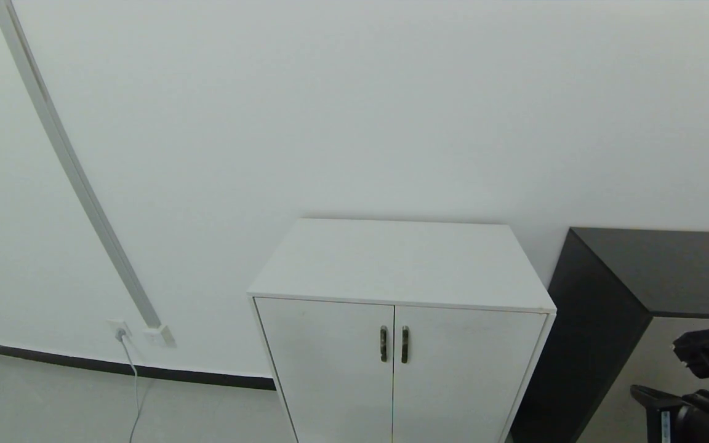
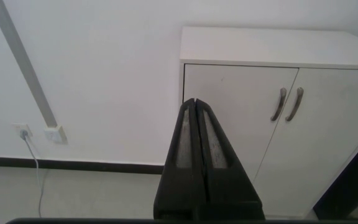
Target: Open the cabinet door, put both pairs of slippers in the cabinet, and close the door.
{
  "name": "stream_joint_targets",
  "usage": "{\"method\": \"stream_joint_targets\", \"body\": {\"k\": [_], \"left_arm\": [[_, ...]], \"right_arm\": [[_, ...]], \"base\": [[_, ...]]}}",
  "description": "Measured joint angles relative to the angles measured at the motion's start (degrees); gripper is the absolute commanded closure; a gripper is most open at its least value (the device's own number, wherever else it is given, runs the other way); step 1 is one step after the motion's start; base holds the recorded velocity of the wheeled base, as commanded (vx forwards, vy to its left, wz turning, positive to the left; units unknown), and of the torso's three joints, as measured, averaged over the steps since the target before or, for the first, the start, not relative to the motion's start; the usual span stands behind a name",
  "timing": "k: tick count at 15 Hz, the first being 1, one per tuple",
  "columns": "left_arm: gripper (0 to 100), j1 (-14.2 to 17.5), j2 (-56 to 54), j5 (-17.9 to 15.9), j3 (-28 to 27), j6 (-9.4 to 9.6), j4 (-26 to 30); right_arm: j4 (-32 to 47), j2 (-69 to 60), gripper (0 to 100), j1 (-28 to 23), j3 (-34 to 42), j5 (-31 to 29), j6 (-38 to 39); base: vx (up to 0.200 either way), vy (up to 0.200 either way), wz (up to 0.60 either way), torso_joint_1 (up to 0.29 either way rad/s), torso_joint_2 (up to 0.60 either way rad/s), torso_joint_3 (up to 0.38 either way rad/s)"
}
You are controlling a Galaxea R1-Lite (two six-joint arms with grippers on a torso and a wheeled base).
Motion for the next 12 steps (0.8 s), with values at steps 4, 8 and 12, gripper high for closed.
{"method": "stream_joint_targets", "body": {"k": [4, 8, 12], "left_arm": [[100, -0.05, 0.00, 0.00, 0.00, 0.00, 0.00], [100, 0.00, 0.00, -0.02, 0.00, 0.00, 0.00], [100, 0.00, 0.00, -0.06, 0.00, 0.05, 0.00]], "right_arm": [[15.58, -14.57, 100, -0.02, 0.00, 1.07, -0.11], [31.16, -31.29, 100, 0.09, 0.00, 2.28, -0.59], [43.72, -45.92, 100, 0.37, -0.10, 9.24, -0.74]], "base": [[0.000, 0.000, 0.00, 0.000, 0.00, 0.000], [0.000, 0.000, 0.00, 0.000, 0.00, 0.000], [0.000, 0.000, 0.00, 0.000, 0.00, 0.000]]}}
